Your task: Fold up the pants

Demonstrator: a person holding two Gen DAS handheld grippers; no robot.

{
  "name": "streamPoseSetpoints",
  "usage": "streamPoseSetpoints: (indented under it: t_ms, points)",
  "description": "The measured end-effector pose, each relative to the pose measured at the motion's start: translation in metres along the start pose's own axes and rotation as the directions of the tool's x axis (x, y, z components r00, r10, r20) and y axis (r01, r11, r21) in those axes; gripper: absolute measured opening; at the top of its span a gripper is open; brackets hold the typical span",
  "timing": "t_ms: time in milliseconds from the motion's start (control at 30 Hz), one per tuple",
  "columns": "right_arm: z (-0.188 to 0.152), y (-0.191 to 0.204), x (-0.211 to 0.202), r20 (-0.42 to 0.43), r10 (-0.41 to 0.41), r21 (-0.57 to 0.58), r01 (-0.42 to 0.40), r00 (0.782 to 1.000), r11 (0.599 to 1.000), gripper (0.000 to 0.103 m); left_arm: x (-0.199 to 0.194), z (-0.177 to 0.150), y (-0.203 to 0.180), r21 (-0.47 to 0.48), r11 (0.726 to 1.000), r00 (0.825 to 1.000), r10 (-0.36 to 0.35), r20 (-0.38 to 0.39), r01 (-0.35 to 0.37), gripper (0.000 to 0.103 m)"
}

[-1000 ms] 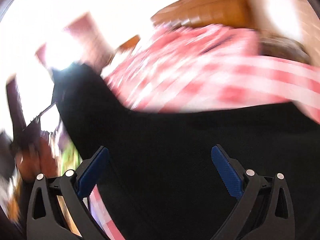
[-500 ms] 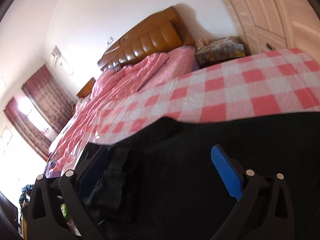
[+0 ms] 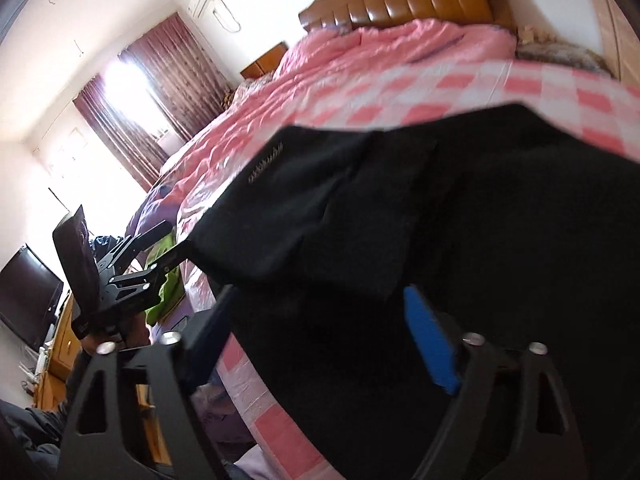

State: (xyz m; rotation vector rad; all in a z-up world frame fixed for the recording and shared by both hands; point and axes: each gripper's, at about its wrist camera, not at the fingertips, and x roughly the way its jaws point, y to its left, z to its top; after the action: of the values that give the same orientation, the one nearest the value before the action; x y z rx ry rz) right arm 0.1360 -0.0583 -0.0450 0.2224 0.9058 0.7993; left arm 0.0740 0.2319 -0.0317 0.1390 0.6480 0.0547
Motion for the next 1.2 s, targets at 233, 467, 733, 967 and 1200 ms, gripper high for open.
streamPoseSetpoints:
  t_ms: [233,467,733,967,1200]
  points:
    - [0.010,-0.014,0.013,-0.001,0.044,0.083,-0.043,0.999,0.996,0.077,0.016,-0.012,-0.012,0.055,0.998,0.999,0.026,-0.027,-0.024,0.087]
    - [0.006,-0.040,0.005,-0.010,0.112,0.239,-0.106,0.994,0.965,0.055,0.010,-0.021,-0.019,0.117,0.993,0.999,0.019,-0.033,-0.015,0.087]
    - [0.023,-0.016,-0.019,0.142,0.050,0.131,-0.069,0.989,0.989,0.009,0.018,-0.015,-0.019,0.125,0.991,0.998,0.061,-0.029,-0.057,0.087]
    - [0.026,-0.006,-0.029,0.114,0.056,0.129,-0.071,0.992,0.989,0.014,0.015,-0.020,-0.019,0.163,0.986,0.998,0.050,-0.044,-0.042,0.087]
    - [-0.001,-0.026,-0.014,-0.020,0.002,0.225,0.003,1.000,0.974,0.021,0.022,-0.021,-0.007,0.112,0.991,0.996,0.076,-0.055,-0.070,0.088]
